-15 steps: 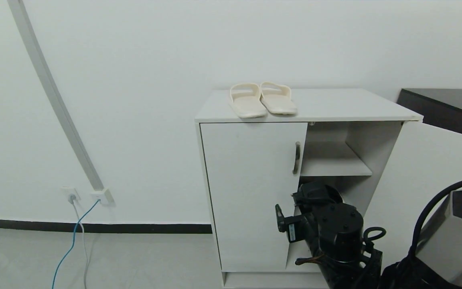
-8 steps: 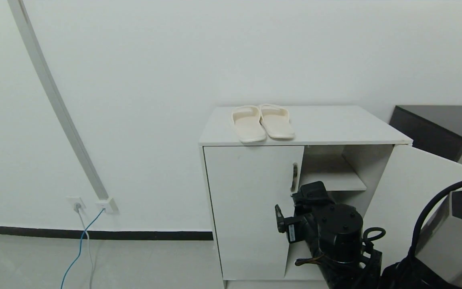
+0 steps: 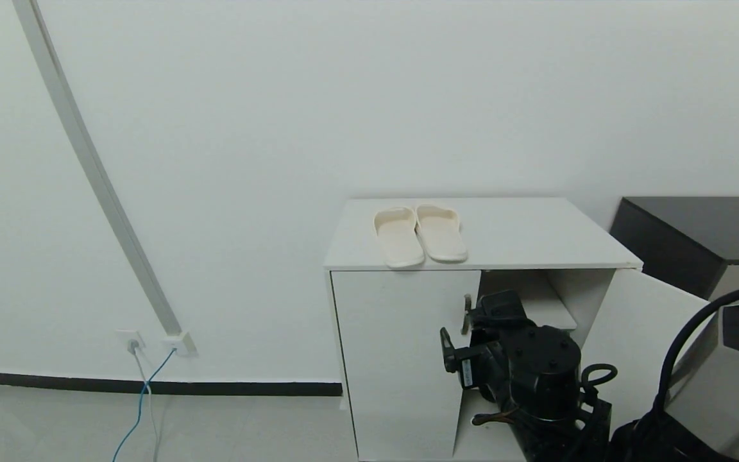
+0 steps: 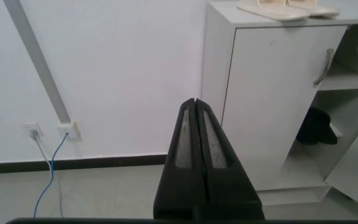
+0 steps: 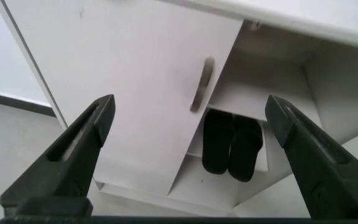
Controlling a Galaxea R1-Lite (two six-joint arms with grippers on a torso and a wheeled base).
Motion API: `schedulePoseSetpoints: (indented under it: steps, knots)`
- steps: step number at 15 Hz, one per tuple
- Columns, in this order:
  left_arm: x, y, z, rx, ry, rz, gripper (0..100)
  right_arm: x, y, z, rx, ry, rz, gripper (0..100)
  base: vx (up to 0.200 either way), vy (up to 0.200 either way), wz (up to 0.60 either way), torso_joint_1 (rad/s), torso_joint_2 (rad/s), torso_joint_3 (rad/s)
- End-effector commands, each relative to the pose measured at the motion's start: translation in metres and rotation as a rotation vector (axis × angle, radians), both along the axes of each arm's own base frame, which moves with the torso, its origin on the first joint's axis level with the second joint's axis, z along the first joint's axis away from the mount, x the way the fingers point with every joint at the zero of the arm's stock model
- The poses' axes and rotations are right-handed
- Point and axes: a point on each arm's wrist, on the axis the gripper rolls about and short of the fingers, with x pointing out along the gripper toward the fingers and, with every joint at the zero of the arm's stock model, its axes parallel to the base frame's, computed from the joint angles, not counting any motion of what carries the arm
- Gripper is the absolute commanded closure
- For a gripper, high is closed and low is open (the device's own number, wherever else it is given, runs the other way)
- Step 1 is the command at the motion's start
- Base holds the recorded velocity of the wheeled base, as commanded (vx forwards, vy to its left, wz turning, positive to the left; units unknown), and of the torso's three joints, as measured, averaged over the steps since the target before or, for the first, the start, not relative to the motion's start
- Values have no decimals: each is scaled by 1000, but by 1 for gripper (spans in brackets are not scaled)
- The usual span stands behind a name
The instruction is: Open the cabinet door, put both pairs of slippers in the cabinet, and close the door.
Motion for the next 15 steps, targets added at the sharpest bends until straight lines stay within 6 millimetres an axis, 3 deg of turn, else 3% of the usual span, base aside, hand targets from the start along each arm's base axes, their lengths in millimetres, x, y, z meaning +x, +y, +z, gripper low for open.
schedulePoseSetpoints:
  steps: [1, 7, 15]
  knots:
    - [0, 0, 0, 0, 0, 1, 100, -1, 0, -1, -2, 3, 2, 0, 0, 0, 0, 246, -574, -334]
    - [0, 0, 0, -1, 0, 1, 100, -1, 0, -2, -7, 7, 2, 0, 0, 0, 0, 246, -565, -313]
    - [0, 0, 0, -1, 0, 1, 100, -7, -4, -7, -9, 10, 46, 0, 0, 0, 0, 176, -377, -201]
